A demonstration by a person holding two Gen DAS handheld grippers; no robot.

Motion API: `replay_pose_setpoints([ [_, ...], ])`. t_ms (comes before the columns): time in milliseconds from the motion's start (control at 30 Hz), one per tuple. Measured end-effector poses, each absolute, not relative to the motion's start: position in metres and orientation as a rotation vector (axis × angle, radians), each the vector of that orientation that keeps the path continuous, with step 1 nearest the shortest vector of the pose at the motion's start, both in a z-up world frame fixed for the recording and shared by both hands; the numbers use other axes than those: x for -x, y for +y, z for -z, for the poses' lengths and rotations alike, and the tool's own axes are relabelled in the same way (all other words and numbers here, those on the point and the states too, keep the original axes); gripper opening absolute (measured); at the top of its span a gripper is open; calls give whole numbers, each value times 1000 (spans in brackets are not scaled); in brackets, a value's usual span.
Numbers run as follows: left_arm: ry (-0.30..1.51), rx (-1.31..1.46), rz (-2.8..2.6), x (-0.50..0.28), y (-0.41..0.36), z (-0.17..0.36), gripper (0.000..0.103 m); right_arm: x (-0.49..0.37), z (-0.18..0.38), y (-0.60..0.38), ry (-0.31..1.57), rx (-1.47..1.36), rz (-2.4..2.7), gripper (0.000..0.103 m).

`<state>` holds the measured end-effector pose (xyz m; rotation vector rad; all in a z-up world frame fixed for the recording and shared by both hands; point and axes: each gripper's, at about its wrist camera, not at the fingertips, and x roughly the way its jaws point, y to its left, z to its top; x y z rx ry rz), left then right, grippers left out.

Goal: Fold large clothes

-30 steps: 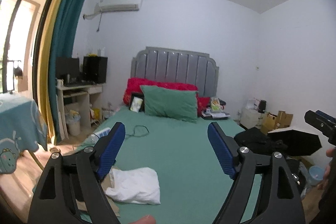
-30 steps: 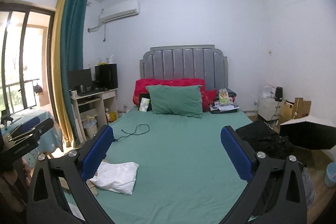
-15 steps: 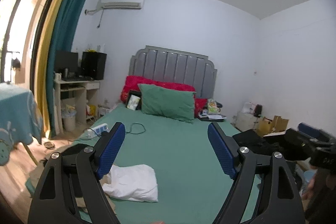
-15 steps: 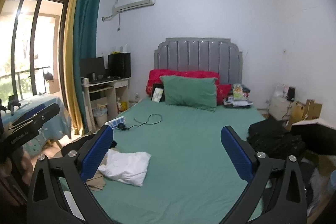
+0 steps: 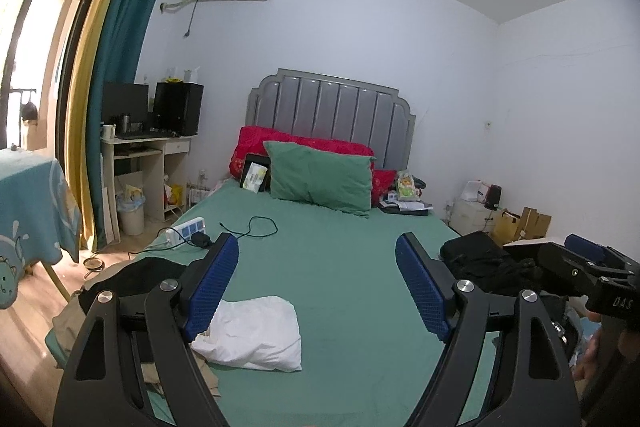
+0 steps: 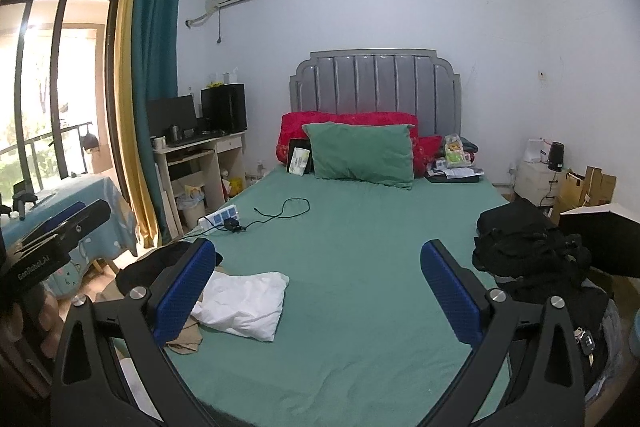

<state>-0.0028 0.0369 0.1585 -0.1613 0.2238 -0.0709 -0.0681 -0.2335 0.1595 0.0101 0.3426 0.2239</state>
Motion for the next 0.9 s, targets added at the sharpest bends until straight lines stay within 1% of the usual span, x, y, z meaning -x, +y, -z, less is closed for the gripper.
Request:
replay_pose_setpoints([
  [900,243,178,115,-1,39,-155,84,74,-164,-239,337,-29,-205,101],
])
